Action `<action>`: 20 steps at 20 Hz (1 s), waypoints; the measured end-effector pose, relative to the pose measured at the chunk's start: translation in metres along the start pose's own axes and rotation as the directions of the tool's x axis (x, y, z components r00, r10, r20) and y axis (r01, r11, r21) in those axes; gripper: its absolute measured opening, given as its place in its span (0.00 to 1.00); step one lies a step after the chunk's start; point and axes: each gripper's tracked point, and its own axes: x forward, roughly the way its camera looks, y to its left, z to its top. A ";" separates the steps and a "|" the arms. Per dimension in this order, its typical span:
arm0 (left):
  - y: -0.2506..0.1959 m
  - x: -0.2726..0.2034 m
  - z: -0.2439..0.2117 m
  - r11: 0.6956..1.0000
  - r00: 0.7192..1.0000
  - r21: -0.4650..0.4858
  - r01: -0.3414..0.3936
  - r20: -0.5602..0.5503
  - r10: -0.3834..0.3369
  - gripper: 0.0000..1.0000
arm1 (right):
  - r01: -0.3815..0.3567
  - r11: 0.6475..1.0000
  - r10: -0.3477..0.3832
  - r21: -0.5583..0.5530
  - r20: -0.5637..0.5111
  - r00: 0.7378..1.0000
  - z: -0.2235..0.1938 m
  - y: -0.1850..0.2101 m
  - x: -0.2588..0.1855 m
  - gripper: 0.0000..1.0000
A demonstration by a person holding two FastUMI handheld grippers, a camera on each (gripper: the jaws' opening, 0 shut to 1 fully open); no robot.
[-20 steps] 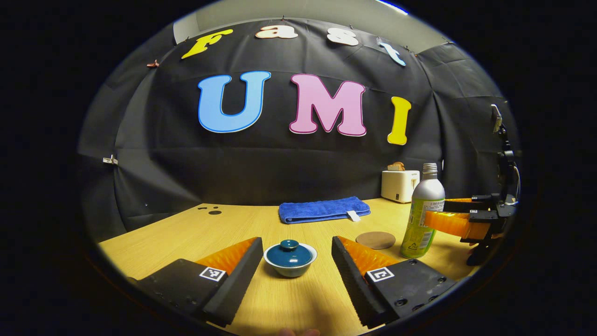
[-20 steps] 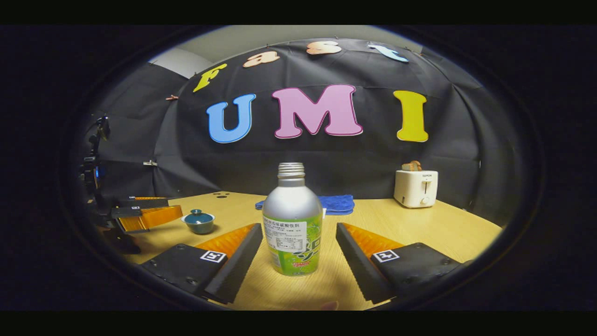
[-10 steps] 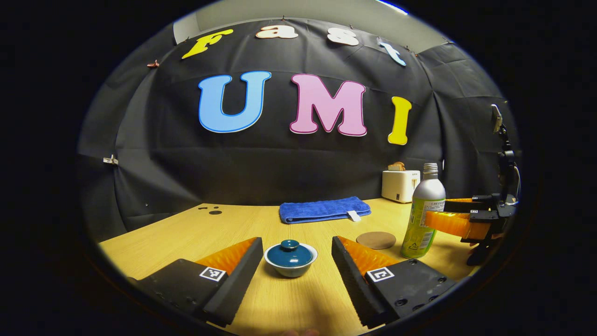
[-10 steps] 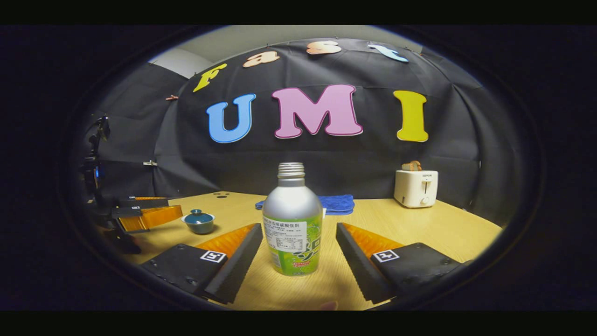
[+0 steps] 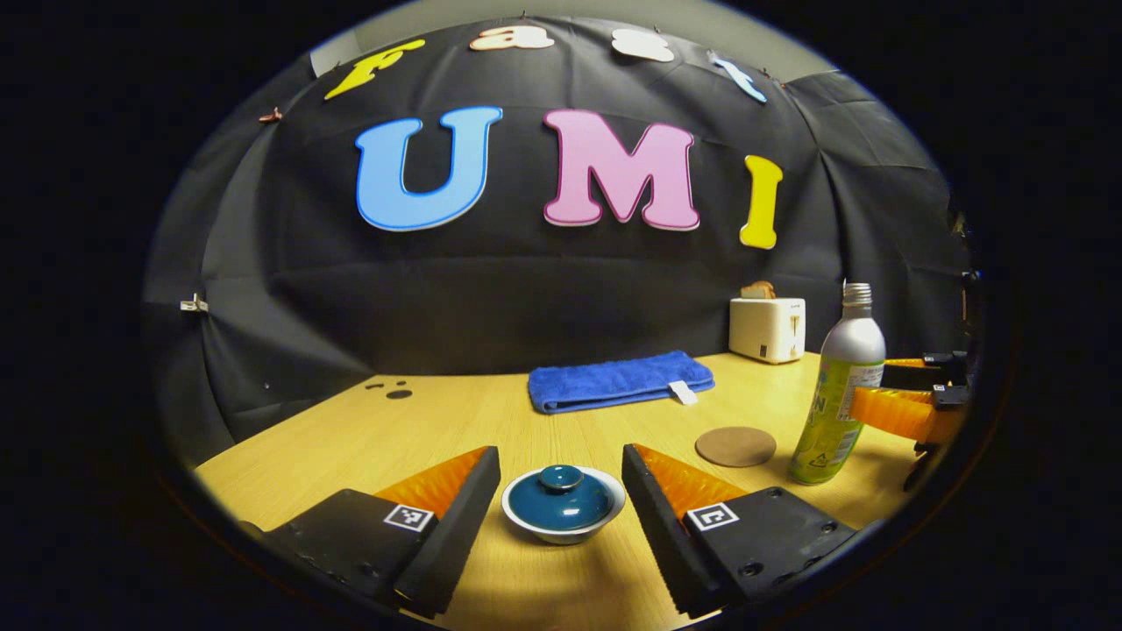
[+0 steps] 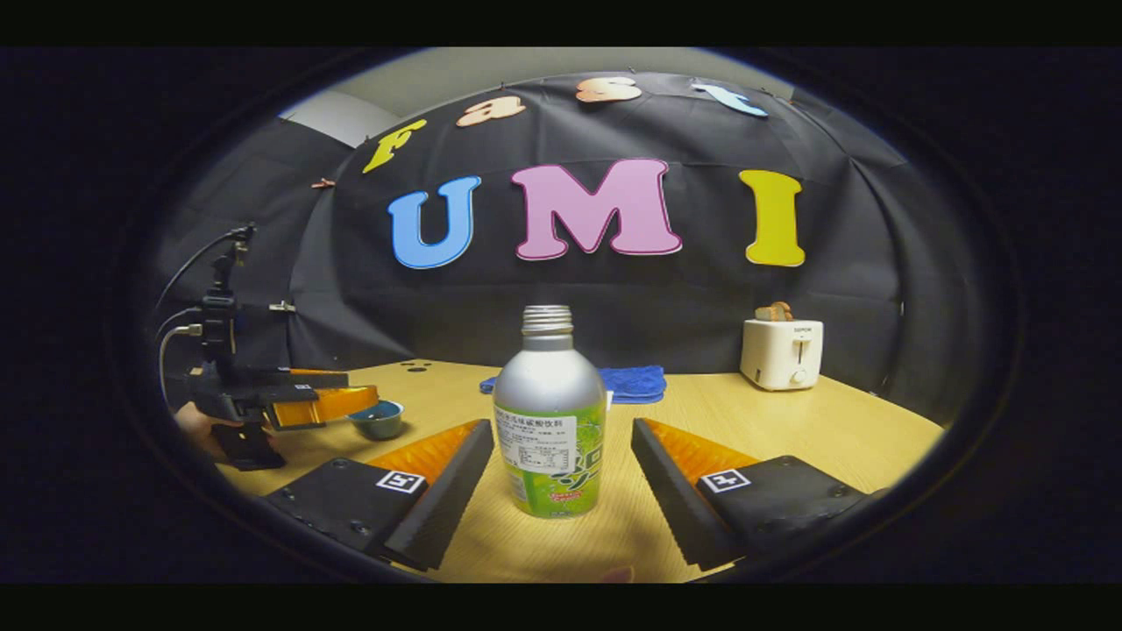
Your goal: Open the teacup lid with one hand, grasp the water bottle and pour water into the teacup with the other hand; after pouring, place the water bottle on the coaster and then close the teacup lid.
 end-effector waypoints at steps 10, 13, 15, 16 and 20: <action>-0.001 0.021 -0.009 0.997 0.998 0.071 0.011 -0.064 -0.007 0.62 | 0.000 1.000 0.000 0.001 0.000 1.000 0.000 0.000 0.000 0.98; 0.002 0.022 -0.009 0.999 0.997 0.044 0.013 -0.078 -0.010 0.45 | 0.000 1.000 0.000 0.001 0.000 1.000 0.000 0.000 0.000 0.98; 0.001 0.022 -0.010 0.999 0.997 0.042 0.019 -0.078 -0.016 0.38 | -0.001 1.000 0.001 0.001 0.000 1.000 0.000 0.000 0.000 0.98; 0.000 0.022 -0.010 0.999 0.997 0.043 0.021 -0.079 -0.018 0.37 | -0.002 1.000 0.002 0.002 0.000 1.000 0.001 0.001 0.000 0.98; 0.001 0.019 -0.006 0.999 0.998 0.024 0.023 -0.053 -0.022 0.36 | -0.003 1.000 0.003 0.001 -0.001 1.000 0.001 0.000 0.000 0.98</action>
